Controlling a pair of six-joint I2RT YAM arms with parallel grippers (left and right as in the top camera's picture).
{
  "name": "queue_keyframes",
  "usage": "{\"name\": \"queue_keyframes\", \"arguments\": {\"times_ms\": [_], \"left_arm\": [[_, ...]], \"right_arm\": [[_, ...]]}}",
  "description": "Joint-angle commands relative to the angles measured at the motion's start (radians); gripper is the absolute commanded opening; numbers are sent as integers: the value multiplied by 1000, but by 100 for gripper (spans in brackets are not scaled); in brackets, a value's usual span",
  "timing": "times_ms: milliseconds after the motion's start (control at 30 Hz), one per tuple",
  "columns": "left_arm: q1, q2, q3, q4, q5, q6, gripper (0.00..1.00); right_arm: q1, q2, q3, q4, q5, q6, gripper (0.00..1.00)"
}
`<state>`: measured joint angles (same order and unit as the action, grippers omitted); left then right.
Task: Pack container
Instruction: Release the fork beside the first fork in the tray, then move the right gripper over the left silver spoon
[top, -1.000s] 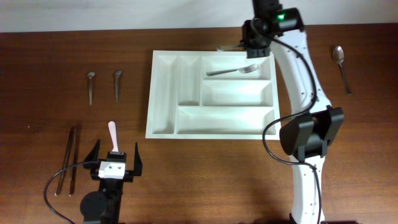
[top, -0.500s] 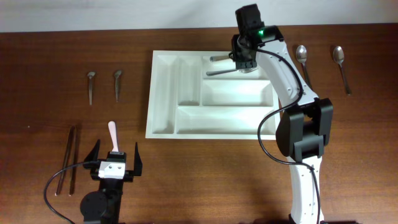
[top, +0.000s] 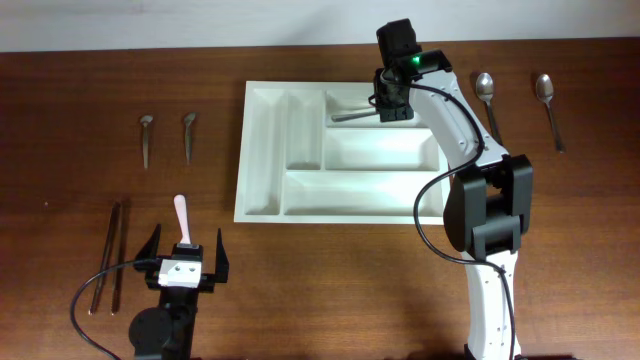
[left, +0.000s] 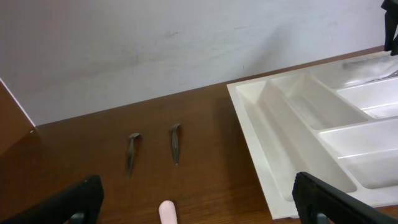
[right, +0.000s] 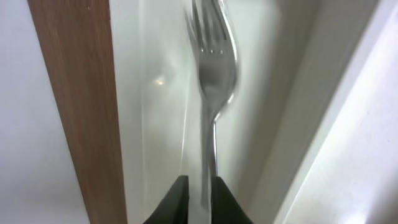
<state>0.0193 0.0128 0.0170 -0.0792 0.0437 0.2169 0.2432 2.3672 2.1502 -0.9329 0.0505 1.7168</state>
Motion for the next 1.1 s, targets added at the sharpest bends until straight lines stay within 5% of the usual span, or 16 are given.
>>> {"name": "queue_keyframes", "arguments": {"times_ms": [0,233,300,400,433,500,800,933,1067], "left_arm": [[3,-8,-8,0,-7,-2,99],[3,-8,-8,0,-7,-2,99],[3,-8,-8,0,-7,-2,99],[3,-8,-8,0,-7,-2,99],[3,-8,-8,0,-7,-2,99],[3,-8,-8,0,-7,-2,99],[3,-8,-8,0,-7,-2,99],[3,-8,-8,0,-7,-2,99],[3,-8,-8,0,-7,-2,99]], "right_arm": [[4,-2,-5,3,40,4,14],[2,-2,-5,24,41,-65,16],[-6,-2,-5,58,40,-132,23],[-35,-5,5,126,40,-309,63],[-64,-6,31,138,40,-466,87],[-105,-7,72,137,39,-672,97],[-298,-33,246,-20,-160,-1726,99],[-385,-20,245,-143,-144,-1886,99],[-440,13,239,-192,-149,-1885,99]]}}
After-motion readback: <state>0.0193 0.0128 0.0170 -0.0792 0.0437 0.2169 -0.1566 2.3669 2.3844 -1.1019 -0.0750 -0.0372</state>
